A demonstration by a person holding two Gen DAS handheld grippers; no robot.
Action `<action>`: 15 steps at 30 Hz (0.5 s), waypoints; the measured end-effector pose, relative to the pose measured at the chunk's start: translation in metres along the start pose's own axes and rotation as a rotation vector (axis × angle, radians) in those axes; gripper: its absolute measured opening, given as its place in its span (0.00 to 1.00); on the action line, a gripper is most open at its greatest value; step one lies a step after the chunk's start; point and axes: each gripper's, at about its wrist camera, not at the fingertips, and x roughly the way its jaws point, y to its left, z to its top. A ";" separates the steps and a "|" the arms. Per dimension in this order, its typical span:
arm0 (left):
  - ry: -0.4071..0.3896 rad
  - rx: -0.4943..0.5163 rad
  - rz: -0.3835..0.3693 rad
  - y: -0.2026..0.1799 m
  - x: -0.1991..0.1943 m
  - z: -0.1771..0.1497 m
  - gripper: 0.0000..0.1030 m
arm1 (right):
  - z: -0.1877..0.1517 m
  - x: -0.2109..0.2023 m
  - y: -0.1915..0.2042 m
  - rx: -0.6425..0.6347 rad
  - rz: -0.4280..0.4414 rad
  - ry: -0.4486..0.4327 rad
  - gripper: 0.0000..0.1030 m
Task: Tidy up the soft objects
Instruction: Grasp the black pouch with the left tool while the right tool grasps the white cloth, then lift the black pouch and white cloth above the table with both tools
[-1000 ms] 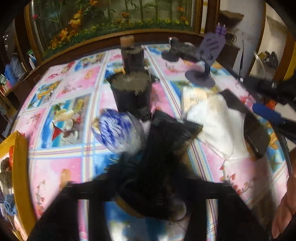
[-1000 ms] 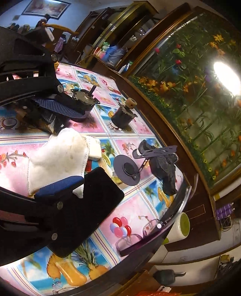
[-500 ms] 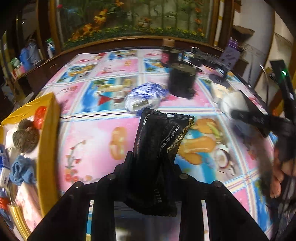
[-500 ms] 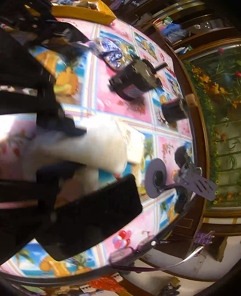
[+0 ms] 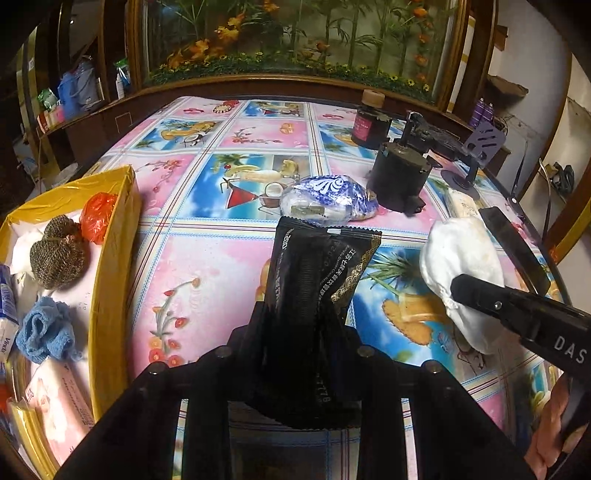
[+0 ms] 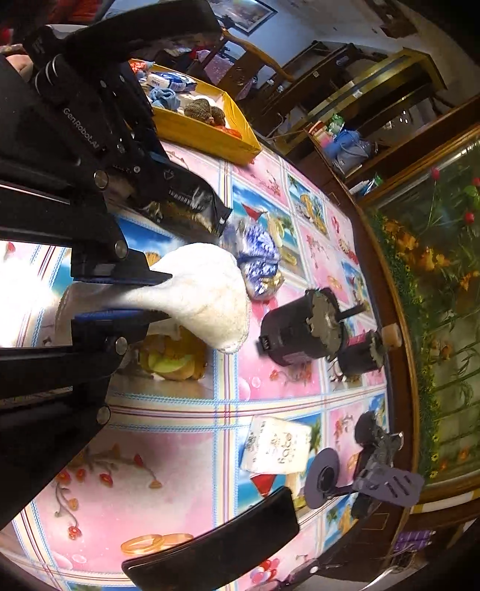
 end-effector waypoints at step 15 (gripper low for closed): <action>-0.043 0.018 -0.016 -0.005 -0.009 0.000 0.26 | 0.000 -0.002 -0.004 0.006 -0.010 -0.010 0.11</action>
